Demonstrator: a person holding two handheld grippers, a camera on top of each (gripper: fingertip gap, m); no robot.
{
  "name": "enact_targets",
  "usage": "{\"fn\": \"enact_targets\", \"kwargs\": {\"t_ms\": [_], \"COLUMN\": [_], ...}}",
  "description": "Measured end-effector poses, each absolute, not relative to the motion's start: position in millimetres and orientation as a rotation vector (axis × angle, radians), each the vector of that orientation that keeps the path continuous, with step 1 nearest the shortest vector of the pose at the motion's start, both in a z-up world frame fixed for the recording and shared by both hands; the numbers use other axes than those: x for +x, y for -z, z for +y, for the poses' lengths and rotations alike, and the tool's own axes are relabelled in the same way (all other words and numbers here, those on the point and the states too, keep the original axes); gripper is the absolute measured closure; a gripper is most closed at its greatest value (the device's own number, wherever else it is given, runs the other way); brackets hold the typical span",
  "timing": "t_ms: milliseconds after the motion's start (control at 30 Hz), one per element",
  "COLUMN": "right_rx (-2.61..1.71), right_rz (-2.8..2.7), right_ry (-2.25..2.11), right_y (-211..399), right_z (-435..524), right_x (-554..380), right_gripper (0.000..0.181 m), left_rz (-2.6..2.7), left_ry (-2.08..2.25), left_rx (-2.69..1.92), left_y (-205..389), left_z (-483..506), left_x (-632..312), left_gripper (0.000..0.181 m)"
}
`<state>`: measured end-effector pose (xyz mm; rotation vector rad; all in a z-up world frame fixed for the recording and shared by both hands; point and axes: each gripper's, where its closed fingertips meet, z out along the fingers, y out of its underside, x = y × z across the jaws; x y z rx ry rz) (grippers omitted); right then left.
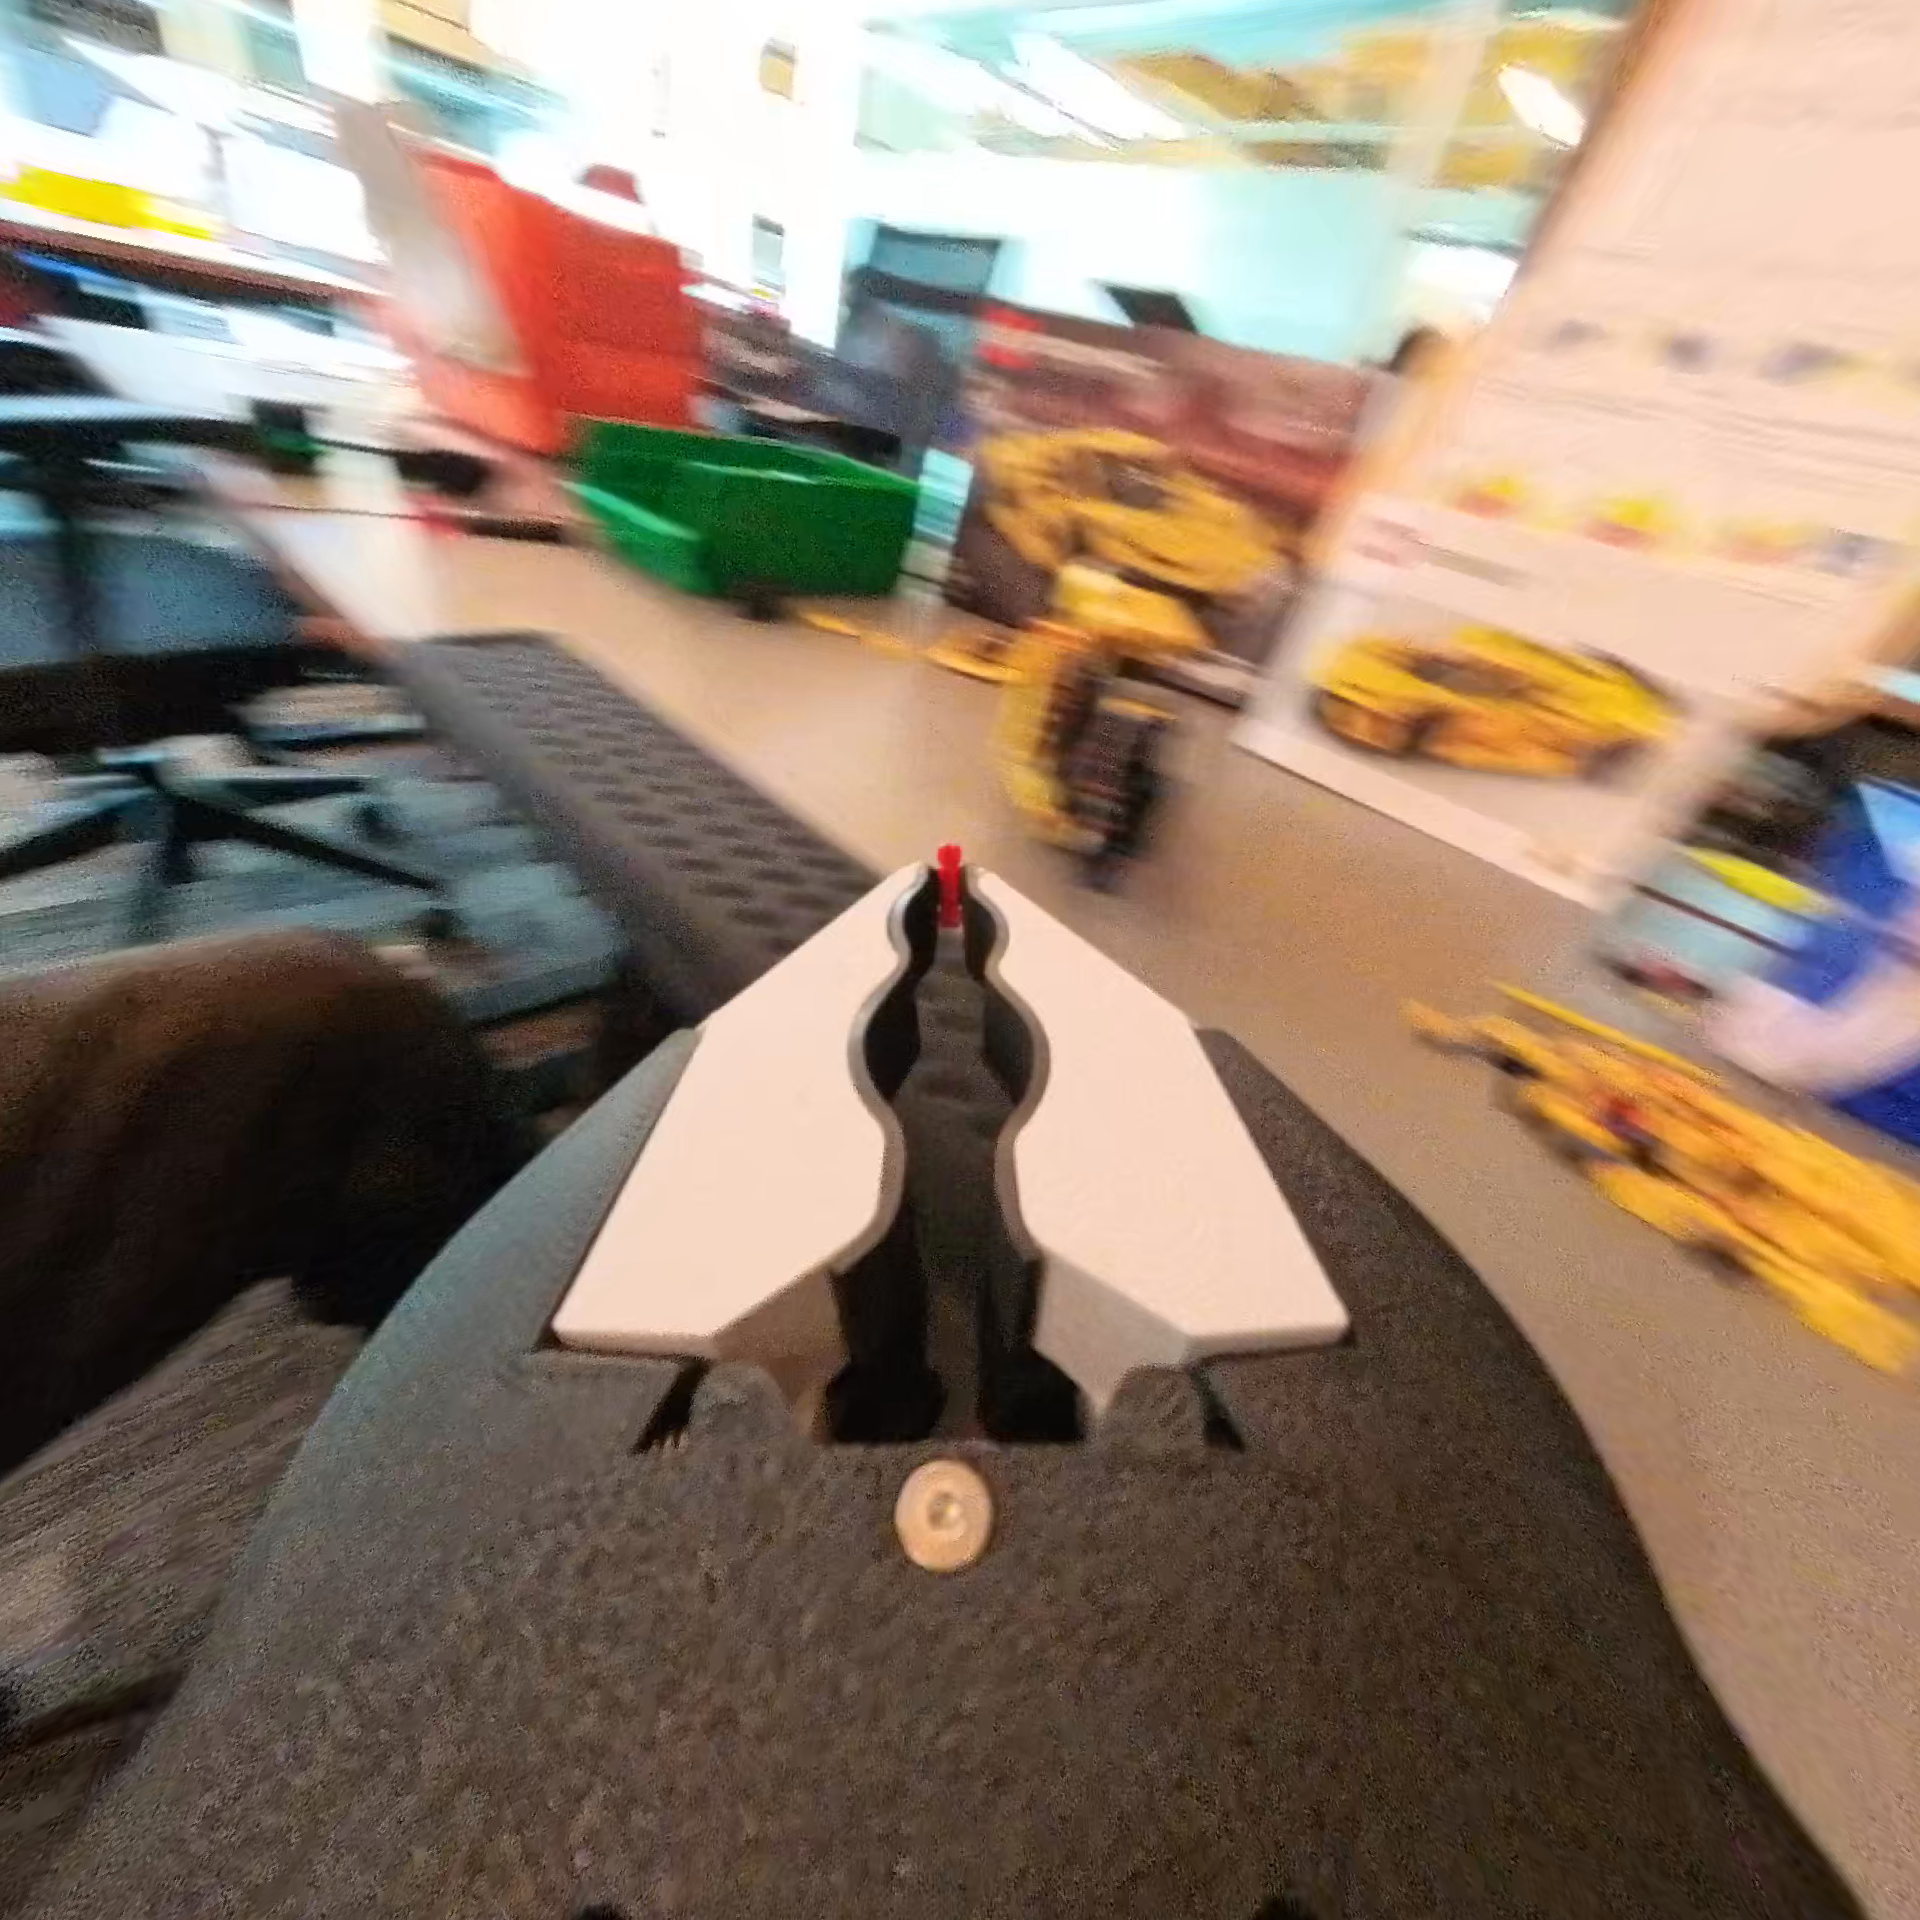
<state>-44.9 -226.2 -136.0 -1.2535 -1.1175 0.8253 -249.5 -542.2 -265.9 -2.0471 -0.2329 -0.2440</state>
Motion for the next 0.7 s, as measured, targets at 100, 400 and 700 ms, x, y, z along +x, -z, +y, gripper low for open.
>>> {"fn": "enact_targets", "kwargs": {"t_ms": [100,400,700], "right_rx": [-1.536,-1.906,-2.068], "right_rz": [-0.941,-0.855,-1.054], "right_ry": [-0.617,-0.41,-0.36], "right_y": [156.0,204.5,248.2], "right_z": [-109.8,70.0,107.5], "right_x": [14.5,35.9,19.4], "right_gripper": [0.178,0.178,0.178], "left_rz": [-0.185,-0.228,0.255], "left_ry": [0.216,0.637,0.533], "left_rx": [-2.03,-2.309,-2.119], "left_y": [261.9,305.3,226.5], "left_z": [-537.2,-555.3,-445.7], "left_x": [-236.4,-166.7,-208.7], "left_gripper": [0.158,0.135,0.136]}}
